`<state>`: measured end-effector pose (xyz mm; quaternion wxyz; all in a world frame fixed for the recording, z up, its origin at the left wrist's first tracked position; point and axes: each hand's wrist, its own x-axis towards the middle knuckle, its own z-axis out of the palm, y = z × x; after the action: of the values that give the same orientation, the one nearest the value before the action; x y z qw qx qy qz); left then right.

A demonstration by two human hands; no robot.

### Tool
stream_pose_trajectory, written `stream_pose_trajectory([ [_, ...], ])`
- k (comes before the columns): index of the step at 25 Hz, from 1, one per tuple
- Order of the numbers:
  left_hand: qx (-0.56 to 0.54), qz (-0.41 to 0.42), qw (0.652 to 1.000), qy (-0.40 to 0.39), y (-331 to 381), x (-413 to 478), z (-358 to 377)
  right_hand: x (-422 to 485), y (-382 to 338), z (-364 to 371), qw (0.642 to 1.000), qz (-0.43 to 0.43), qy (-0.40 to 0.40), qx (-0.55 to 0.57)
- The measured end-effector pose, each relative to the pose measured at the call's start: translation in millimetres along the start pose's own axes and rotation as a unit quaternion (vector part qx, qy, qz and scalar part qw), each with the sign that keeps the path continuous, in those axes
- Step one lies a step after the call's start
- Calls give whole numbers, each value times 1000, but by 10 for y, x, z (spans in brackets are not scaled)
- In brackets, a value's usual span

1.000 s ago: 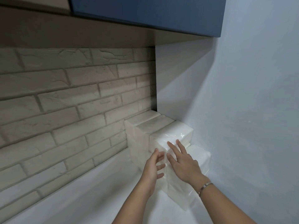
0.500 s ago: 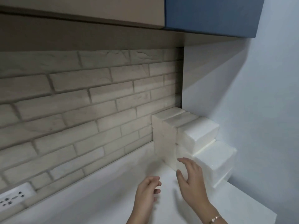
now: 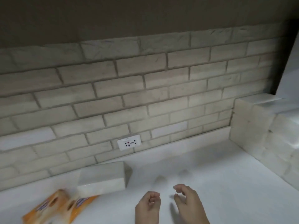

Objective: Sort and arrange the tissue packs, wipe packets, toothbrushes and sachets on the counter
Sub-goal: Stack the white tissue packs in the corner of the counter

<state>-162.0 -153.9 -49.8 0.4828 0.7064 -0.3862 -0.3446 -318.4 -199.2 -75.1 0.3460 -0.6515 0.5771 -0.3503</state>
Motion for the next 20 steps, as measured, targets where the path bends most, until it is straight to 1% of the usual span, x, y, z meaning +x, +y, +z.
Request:
stream_pose_trajectory([
  [5,-1,-43,997,67,-639,13,-1173,-343,-424,1214,989,52,-136,9],
  [8,16,-77,993,87,-823,28,-1766,-444,-560,1704,977,84,-195,-9],
  [10,32,-91,991,97,-909,75,-2129,-379,-708,1975,973,83,-212,-33],
  [11,31,-93,990,98,-927,109,-2274,-303,-795,2081,975,78,-206,-36],
  [13,35,-97,990,97,-929,244,-2464,-82,-1021,2211,987,59,-145,-30],
  [15,26,-69,992,101,-843,418,-2567,178,-1295,2264,996,30,-72,-44],
  [17,-21,-39,995,95,-666,616,-2600,408,-1501,2263,997,20,-17,-67],
  [18,-39,-42,994,95,-608,752,-2602,501,-1560,2270,997,38,-4,-62],
  [19,-51,-54,993,89,-551,877,-2598,618,-1544,2293,997,75,2,-34],
  [20,-58,-76,992,77,-563,1025,-2578,712,-1495,2286,991,132,-5,7],
])
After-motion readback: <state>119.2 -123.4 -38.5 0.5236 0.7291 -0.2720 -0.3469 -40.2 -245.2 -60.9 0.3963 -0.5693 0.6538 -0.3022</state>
